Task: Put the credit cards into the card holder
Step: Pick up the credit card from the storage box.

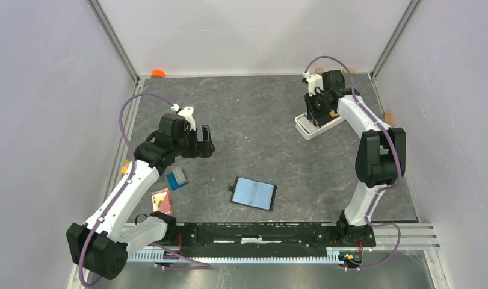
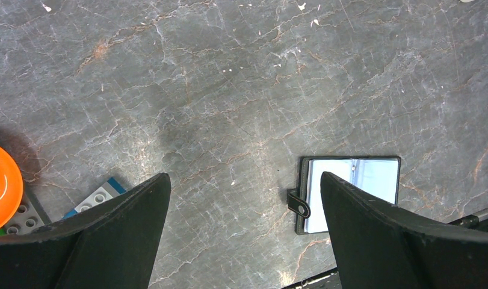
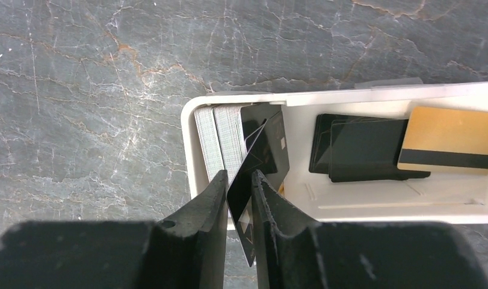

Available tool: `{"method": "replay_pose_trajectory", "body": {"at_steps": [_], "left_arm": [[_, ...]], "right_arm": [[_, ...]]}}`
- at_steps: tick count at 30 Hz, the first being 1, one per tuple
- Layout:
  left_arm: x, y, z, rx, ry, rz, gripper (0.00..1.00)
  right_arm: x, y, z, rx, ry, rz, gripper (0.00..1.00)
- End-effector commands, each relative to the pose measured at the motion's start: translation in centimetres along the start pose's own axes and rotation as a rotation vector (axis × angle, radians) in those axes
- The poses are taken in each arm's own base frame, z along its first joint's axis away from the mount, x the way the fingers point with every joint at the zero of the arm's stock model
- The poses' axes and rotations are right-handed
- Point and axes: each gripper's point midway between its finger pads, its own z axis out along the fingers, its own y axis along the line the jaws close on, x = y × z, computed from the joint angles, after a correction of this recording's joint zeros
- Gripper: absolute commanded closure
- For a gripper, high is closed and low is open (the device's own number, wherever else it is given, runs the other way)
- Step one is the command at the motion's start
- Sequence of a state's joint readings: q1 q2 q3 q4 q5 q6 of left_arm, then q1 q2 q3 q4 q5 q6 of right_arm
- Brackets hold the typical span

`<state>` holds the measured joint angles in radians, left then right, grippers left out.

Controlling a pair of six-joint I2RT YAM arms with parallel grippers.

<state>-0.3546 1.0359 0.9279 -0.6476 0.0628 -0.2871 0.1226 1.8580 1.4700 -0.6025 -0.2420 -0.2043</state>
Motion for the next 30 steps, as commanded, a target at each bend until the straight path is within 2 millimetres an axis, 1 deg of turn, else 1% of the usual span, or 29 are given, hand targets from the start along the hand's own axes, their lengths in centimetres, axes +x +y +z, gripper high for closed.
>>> {"method": "replay_pose_trajectory", "body": {"at_steps": [1,3,5,7,9,10,13,15,16,19,20,21,23,24,26,27,28,30], "left_arm": [[-0.9,-0.4,0.2,0.028,-0.030,0.036,0.00],[-0.9,-0.3,0.2,0.028,-0.029,0.036,0.00],[-0.8,-0.4,0.2,0.030,-0.028,0.036,0.00],[-0.8,-0.4,0.2,0.030,-0.026,0.036,0.00],[-0.8,-0.5,0.3,0.035,-0.024,0.036,0.00],[-0.8,-0.6,0.2,0.045,-0.025,0.038,0.00],[-0.7,-1.1,0.1,0.073,-0.029,0.046,0.00],[-0.7,-1.4,0.1,0.094,-0.028,0.052,0.00],[-0.7,-1.7,0.0,0.112,-0.030,0.059,0.00],[-0.7,-3.0,-0.3,0.188,-0.039,0.081,0.01],[-0.8,-3.5,-0.6,0.218,-0.049,0.089,0.01],[-0.7,-4.1,-0.8,0.256,-0.051,0.097,0.02],[-0.7,-5.4,-1.3,0.333,-0.068,0.119,0.03],[-0.6,-6.1,-1.6,0.372,-0.074,0.133,0.04],[0.0,-8.0,-2.1,0.477,-0.066,0.163,0.04],[0.5,-9.1,-2.3,0.535,-0.049,0.178,0.04],[1.0,-10.1,-2.6,0.588,-0.028,0.191,0.04],[2.0,-11.7,-3.0,0.658,0.004,0.224,0.04]], "right_arm": [[-2.2,0.3,-2.7,0.031,-0.057,0.007,0.76],[-2.4,-0.1,-3.3,0.060,-0.063,0.012,0.76],[-2.9,-0.5,-4.1,0.090,-0.079,0.012,0.80],[-3.4,-1.2,-5.0,0.139,-0.098,0.018,0.86],[-3.9,-2.3,-6.3,0.223,-0.120,0.032,0.97],[-4.2,-2.8,-6.9,0.257,-0.136,0.037,1.00],[-5.2,-3.1,-9.0,0.301,-0.200,0.041,1.00],[-5.7,-2.6,-10.3,0.295,-0.241,0.046,1.00],[-6.1,-2.0,-11.0,0.277,-0.269,0.045,1.00],[-6.7,0.5,-12.9,0.197,-0.329,0.019,1.00],[-6.9,1.7,-13.4,0.163,-0.343,0.002,1.00],[-6.8,3.0,-13.8,0.124,-0.351,-0.017,1.00],[-6.2,6.4,-13.7,0.013,-0.349,-0.069,1.00],[-5.8,8.3,-13.4,-0.049,-0.344,-0.098,1.00],[-4.1,12.5,-12.3,-0.185,-0.329,-0.144,1.00],[-3.1,15.1,-11.9,-0.270,-0.315,-0.181,1.00],[-1.9,17.4,-11.4,-0.350,-0.288,-0.216,1.00],[0.6,21.0,-10.5,-0.497,-0.247,-0.268,1.00]]}}
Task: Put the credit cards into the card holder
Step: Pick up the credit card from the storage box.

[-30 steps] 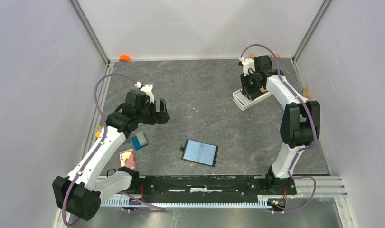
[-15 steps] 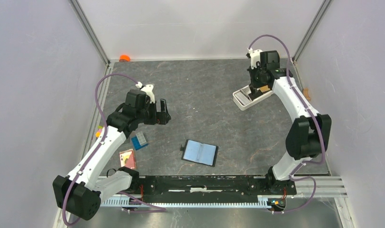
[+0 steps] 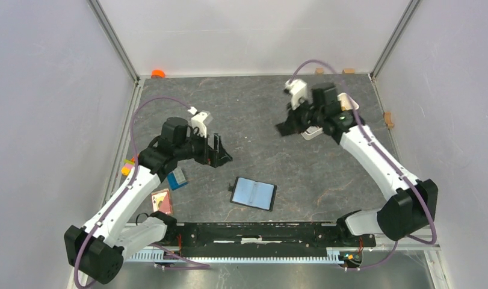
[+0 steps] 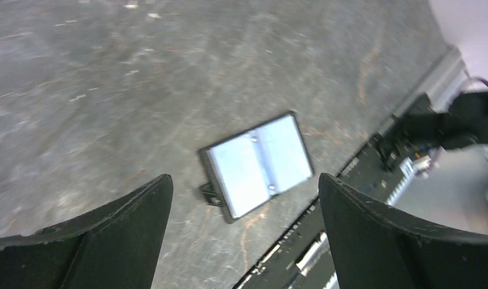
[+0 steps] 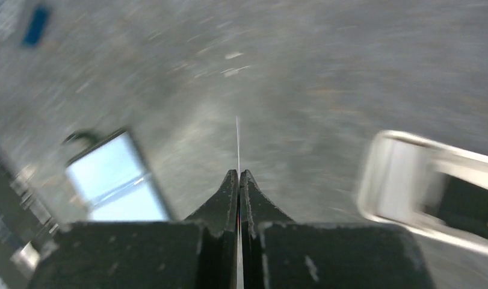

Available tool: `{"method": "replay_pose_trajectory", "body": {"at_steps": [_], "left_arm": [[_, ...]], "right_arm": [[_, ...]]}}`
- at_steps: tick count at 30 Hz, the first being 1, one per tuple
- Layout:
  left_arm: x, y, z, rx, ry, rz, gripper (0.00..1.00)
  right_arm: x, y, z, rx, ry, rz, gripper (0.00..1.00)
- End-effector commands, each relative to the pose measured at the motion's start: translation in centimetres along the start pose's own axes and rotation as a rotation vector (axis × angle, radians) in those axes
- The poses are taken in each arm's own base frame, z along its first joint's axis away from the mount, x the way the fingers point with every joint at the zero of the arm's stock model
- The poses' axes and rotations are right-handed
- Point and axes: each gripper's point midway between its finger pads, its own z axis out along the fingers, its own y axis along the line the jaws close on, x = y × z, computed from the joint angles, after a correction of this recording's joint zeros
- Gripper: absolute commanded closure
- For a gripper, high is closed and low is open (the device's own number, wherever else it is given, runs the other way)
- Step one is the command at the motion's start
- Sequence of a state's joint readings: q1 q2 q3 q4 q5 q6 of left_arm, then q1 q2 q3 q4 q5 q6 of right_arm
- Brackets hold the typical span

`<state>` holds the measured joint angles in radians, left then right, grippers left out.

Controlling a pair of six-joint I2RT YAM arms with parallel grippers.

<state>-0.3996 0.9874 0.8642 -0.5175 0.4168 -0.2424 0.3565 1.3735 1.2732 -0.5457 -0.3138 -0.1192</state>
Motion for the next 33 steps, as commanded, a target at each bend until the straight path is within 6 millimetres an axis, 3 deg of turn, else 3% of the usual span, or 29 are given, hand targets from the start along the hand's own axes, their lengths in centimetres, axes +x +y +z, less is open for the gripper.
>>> {"method": "replay_pose_trajectory", "body": {"at_steps": [1,4,7,12,13,19,22,28,33], "left_arm": [[0.9,-5.9,0.4,0.291,0.034,0.136,0.04],[2.6,-7.7,1.1,0.360,0.101,0.161,0.03],[4.5,-8.8,1.8,0.392,0.174,0.185,0.03],[6.5,-10.1,2.3,0.432,0.255,0.210,0.06],[6.8,-10.5,2.1,0.455,0.267,0.212,0.09],[7.8,-11.2,2.4,0.482,0.315,0.213,0.49],[8.1,-11.4,2.4,0.489,0.323,0.215,0.61],[7.9,-11.4,2.4,0.467,0.321,0.237,0.70],[6.1,-10.1,1.8,0.359,0.221,0.304,0.55]], "right_arm": [[4.8,10.1,1.8,-0.420,0.071,-0.037,1.00],[7.0,14.3,1.8,-0.595,0.104,-0.063,1.00],[7.3,17.6,1.0,-0.733,0.077,-0.083,1.00],[7.0,20.5,-0.2,-0.890,0.048,-0.083,1.00],[6.9,20.9,-0.4,-0.907,0.043,-0.088,1.00],[6.5,21.9,-1.7,-0.972,0.016,-0.109,1.00],[6.3,22.1,-2.1,-0.981,0.007,-0.114,1.00],[5.8,22.2,-2.6,-0.980,-0.010,-0.130,1.00],[6.7,21.9,-2.3,-0.964,0.024,-0.138,1.00]]}}
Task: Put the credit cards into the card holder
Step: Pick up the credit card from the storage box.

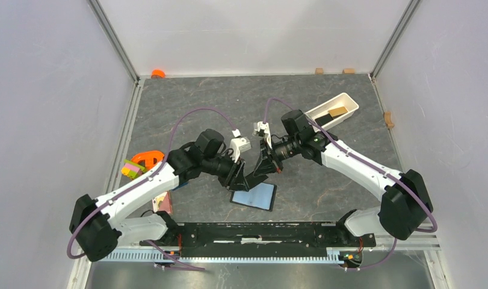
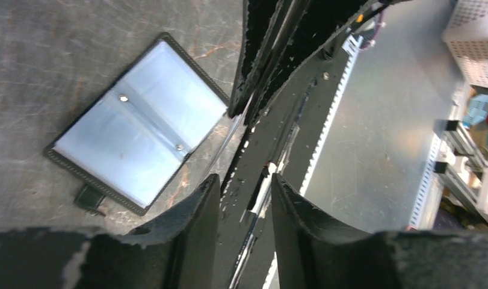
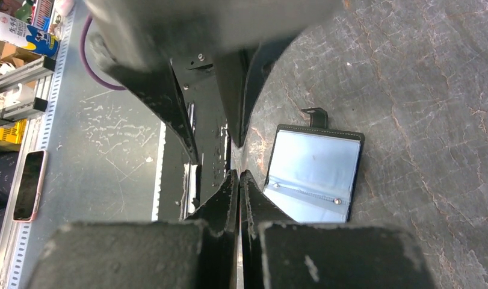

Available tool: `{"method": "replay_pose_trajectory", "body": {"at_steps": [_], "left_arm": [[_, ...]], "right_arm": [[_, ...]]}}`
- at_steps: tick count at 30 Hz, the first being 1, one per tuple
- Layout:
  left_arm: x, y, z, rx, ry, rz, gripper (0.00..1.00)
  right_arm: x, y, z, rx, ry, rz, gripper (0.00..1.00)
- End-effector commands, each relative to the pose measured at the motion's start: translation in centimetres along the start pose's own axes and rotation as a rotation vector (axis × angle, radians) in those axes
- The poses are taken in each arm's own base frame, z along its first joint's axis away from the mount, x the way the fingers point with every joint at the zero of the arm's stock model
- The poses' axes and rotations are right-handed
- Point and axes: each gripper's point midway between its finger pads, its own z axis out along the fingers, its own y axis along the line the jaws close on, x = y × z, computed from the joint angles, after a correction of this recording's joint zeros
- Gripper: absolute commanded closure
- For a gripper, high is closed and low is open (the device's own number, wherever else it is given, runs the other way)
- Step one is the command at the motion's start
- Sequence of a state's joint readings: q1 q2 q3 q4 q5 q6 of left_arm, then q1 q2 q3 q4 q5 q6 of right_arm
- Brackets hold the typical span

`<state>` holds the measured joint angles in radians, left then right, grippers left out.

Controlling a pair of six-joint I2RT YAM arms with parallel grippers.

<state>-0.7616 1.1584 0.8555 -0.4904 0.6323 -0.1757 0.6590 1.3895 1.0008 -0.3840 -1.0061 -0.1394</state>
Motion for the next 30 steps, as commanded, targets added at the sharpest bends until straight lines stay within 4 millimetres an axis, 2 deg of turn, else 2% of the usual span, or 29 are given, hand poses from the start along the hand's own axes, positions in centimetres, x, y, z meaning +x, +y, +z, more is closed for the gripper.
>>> {"method": "replay_pose_trajectory", "body": {"at_steps": [1,3,5,9,12,16,20,22,25,26,27,29,30], "left_arm": [[-2.5,0.7,-2.2,-0.124,-0.108,0.127,0.53],[-2.8,1.0,-2.8,-0.159,-0.137,0.143,0.47],[-2.9,1.5,-3.0,-0.190,-0.150,0.142,0.37],[-2.7,1.6,-2.6,-0.184,-0.130,0.125,0.32],[-2.1,0.2,-1.7,-0.077,-0.100,0.115,0.31],[-1.4,-1.8,-0.9,0.066,-0.061,0.097,0.44],[-0.9,-1.7,-0.3,0.078,-0.032,0.074,0.57],[-0.7,-1.9,0.0,0.094,-0.019,0.069,0.67],[-0.4,-2.3,0.2,0.117,-0.003,0.067,0.90],[-0.4,-2.5,0.2,0.122,-0.001,0.070,0.97],[-0.3,-2.7,0.2,0.128,0.001,0.073,0.98],[-0.4,-2.9,0.1,0.133,-0.005,0.085,0.98],[-0.6,-3.0,0.0,0.129,-0.017,0.088,0.98]], "right_arm": [[-0.6,0.8,-0.3,-0.014,-0.006,-0.040,1.00],[-0.4,0.8,-0.3,-0.016,-0.001,-0.040,1.00],[-0.4,0.9,-0.3,-0.019,0.002,-0.043,1.00],[-0.5,1.2,-0.2,-0.029,0.000,-0.056,1.00],[-0.7,1.4,-0.2,-0.039,-0.007,-0.053,1.00],[-0.9,1.4,-0.1,-0.047,-0.010,-0.054,1.00],[-1.1,1.7,0.1,-0.062,-0.014,-0.060,1.00],[-1.2,1.8,0.1,-0.062,-0.017,-0.063,1.00],[-1.6,1.7,-0.1,-0.040,-0.027,-0.057,1.00],[-1.9,1.6,-0.1,-0.030,-0.031,-0.055,0.96],[-2.1,1.6,-0.2,-0.024,-0.037,-0.053,0.87],[-2.7,1.4,-0.5,0.007,-0.050,-0.054,0.68],[-3.0,1.3,-0.6,0.032,-0.060,-0.051,0.53]]}}
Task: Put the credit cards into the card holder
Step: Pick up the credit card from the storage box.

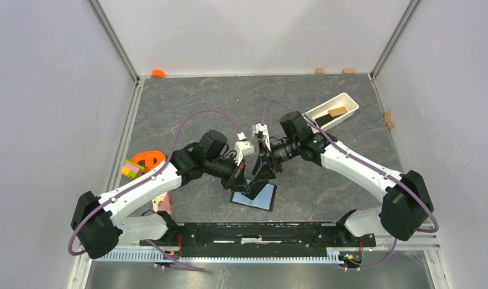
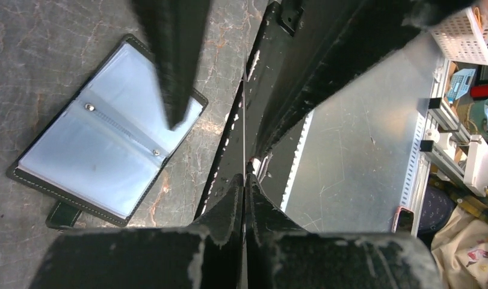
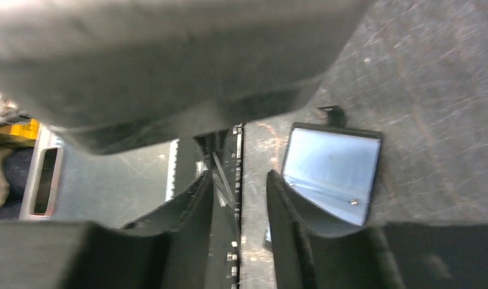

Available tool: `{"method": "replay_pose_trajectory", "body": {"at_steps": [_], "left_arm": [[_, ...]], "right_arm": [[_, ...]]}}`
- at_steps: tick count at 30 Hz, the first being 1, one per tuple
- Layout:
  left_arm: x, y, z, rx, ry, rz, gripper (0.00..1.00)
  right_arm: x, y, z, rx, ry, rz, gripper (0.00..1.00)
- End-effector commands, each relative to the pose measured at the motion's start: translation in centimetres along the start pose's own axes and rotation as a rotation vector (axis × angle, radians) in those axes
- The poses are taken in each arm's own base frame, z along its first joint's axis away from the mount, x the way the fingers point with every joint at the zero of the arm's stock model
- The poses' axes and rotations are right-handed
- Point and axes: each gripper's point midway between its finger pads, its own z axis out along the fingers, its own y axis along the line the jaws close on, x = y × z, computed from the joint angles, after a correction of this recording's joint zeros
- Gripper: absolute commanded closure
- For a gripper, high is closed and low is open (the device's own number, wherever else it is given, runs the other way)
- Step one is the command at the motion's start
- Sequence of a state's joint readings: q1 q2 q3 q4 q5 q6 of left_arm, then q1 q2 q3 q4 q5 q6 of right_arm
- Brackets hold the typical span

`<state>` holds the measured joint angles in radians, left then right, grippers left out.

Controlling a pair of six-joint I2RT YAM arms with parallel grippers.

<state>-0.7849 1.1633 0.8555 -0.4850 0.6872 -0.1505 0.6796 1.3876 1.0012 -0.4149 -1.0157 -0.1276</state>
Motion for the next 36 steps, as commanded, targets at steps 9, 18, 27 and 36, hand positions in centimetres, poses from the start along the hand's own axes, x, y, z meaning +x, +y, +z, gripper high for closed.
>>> {"method": "replay_pose_trajectory", "body": {"at_steps": [9,18,27,36], "left_arm": [[-5.3,-1.9,-2.1,-0.040,-0.269,-0.024,0.98],[-10.5,-3.0,-3.8,0.030,-0.618,-0.160,0.98],[-10.9,-3.5,-3.7,0.103,-0.678,-0.195,0.98],[-10.1,-3.7,-2.4,0.157,-0.622,-0.222,0.98]], "right_arm": [[-5.2,-1.2,-6.2,0.229,-0.322,0.036,0.13],[-6.8,1.0,-8.3,0.204,-0.557,0.060,0.14],[-6.4,2.9,-8.4,0.101,-0.715,0.105,0.30],[-6.3,2.9,-7.1,0.059,-0.700,0.144,0.64]]}}
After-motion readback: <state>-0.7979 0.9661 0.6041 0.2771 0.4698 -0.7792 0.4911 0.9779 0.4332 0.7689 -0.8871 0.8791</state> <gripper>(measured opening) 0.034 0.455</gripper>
